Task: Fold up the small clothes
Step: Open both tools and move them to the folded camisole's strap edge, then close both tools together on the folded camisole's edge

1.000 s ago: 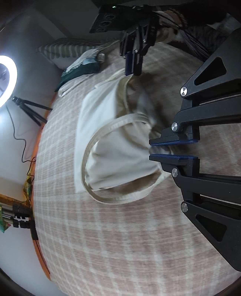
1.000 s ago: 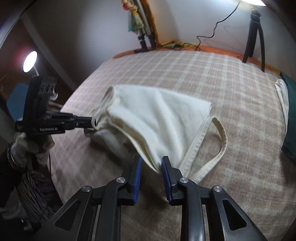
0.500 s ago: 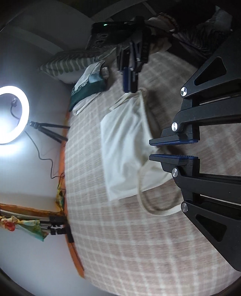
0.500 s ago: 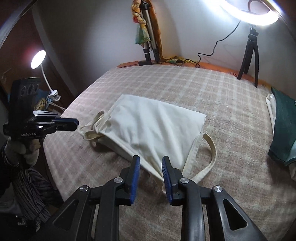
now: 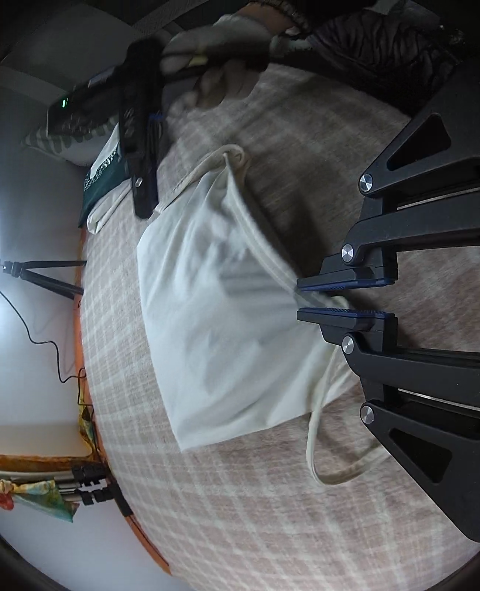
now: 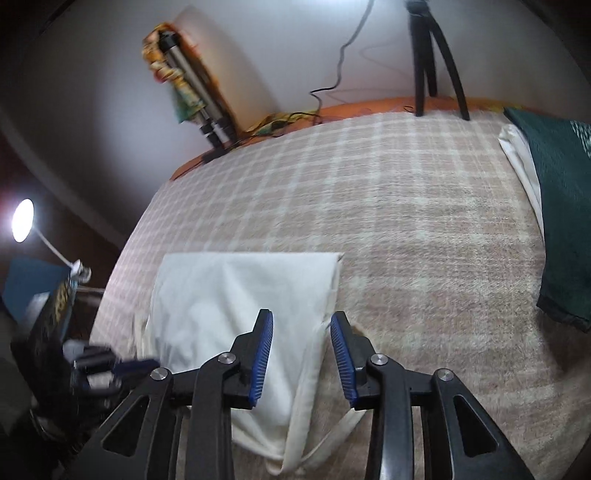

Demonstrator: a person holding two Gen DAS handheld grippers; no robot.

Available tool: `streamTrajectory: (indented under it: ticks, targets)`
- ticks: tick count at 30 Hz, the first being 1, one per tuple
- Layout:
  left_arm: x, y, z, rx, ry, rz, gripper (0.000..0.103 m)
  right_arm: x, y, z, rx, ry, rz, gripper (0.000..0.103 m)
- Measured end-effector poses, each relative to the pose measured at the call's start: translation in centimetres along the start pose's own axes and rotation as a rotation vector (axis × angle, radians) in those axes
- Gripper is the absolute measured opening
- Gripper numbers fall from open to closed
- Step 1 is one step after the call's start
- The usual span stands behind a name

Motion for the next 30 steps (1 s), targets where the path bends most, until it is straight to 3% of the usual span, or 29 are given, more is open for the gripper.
streamTrajectory:
  ticks: [2, 4, 5, 6, 8, 10, 14, 17, 24, 28, 30]
  targets:
    - [-0.2, 0.1, 1.2, -0.015, 0.024, 0.02, 0.008, -0.8, -0.5, -0.6, 0.001, -0.011, -0.031, 0.053]
    - [0.6, -0.3, 2.7, -0.063, 0.051, 0.077, 0.01, -1.4, -0.9, -1.2, -0.002, -0.027, -0.057, 0.057]
    - [1.2, -0.8, 3.1, -0.085, 0.058, 0.112, 0.021, -1.7, -1.1, -1.4, -0.002, -0.04, -0.071, 0.058]
    - [2.3, -1.2, 3.6, -0.113, 0.053, 0.162, 0.046, -1.9, -1.2, -1.6, -0.001, -0.052, -0.084, 0.059]
    - [4.6, -2.1, 4.2, -0.165, 0.031, 0.261, 0.074, -2.1, -1.3, -2.1, 0.002, -0.074, -0.104, 0.062]
    - [6.3, -2.6, 4.2, -0.179, 0.068, 0.355, 0.074, -2.4, -1.3, -2.6, 0.009, -0.091, -0.127, 0.064]
    - [8.5, -1.9, 1.8, -0.082, 0.163, 0.502, 0.074, -2.4, -1.1, -2.8, 0.01, -0.171, -0.169, 0.065]
    - [8.2, -0.5, 0.4, -0.025, 0.199, 0.522, 0.074, -2.5, -0.9, -2.8, 0.016, -0.205, -0.166, 0.065]
    - [6.9, 1.4, 1.2, -0.053, 0.3, 0.54, 0.073, -2.7, 0.5, -2.5, 0.053, -0.33, -0.152, 0.064]
    - [7.3, 0.4, 0.6, -0.065, 0.352, 0.589, 0.07, -3.3, 0.8, -2.9, 0.048, -0.394, -0.202, 0.053]
    - [7.5, -0.1, 0.1, -0.067, 0.362, 0.599, 0.059, -3.4, 0.9, -3.4, 0.047, -0.405, -0.226, 0.043]
Point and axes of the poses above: each gripper's, at about its wrist camera, not at the fingertips, and z roughly against the way its jaws point, x to its left, y to its underside, the point moved 7 cm from there along -z, roughly the way its jaws point, and after that the axes turned 5 degrees about z, right-handed, at the moved point
